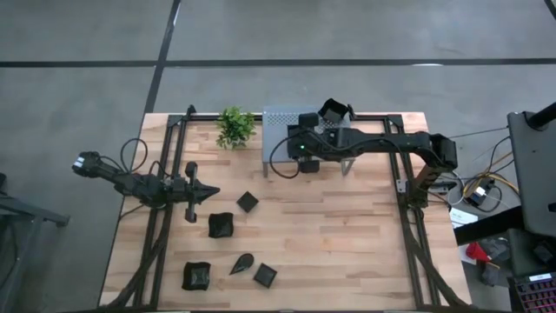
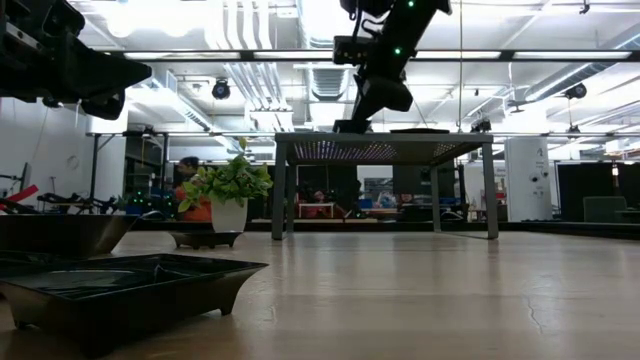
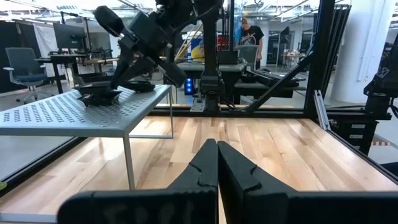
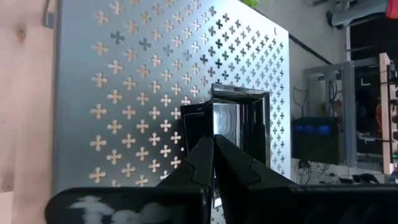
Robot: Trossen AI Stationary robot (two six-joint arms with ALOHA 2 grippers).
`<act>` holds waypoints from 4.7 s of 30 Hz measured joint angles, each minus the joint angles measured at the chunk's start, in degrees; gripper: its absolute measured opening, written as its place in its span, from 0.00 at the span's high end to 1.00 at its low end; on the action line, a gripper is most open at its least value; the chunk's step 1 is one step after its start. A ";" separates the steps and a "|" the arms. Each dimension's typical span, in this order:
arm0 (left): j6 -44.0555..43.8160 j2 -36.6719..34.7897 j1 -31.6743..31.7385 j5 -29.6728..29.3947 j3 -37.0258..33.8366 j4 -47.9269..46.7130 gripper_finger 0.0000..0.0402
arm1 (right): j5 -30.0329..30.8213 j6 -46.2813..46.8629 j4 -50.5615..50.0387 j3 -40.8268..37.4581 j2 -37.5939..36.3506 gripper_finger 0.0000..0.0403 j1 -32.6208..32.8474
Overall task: Pick & Place Mini shaped plates
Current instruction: Stack the square plate on top of the other square plate on the shelf
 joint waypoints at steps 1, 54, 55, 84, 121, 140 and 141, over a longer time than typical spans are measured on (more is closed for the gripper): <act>-0.01 0.00 0.02 0.00 0.00 0.01 1.00 | 0.00 -0.03 0.02 -0.02 0.09 0.98 -0.12; -0.02 0.00 0.02 0.00 0.00 -0.02 1.00 | 2.99 -0.38 2.75 -2.69 0.27 0.98 -0.09; -0.02 0.00 0.02 0.00 0.00 -0.02 1.00 | 2.99 -0.41 2.75 -2.69 0.27 0.98 0.01; -0.02 0.00 0.02 0.00 0.00 -0.02 1.00 | 9.87 -10.41 15.88 -2.49 0.03 0.98 -3.63; 0.00 0.00 0.01 0.00 0.00 -0.02 1.00 | -1.55 -8.65 15.55 -2.80 0.36 0.98 -8.75; -0.01 0.00 0.01 0.00 0.00 -0.04 1.00 | -1.54 -6.53 13.77 -2.84 1.78 0.98 -10.10; 0.00 0.00 0.00 0.00 -0.01 -0.03 1.00 | -1.49 -6.86 13.73 -2.84 1.78 0.98 -10.09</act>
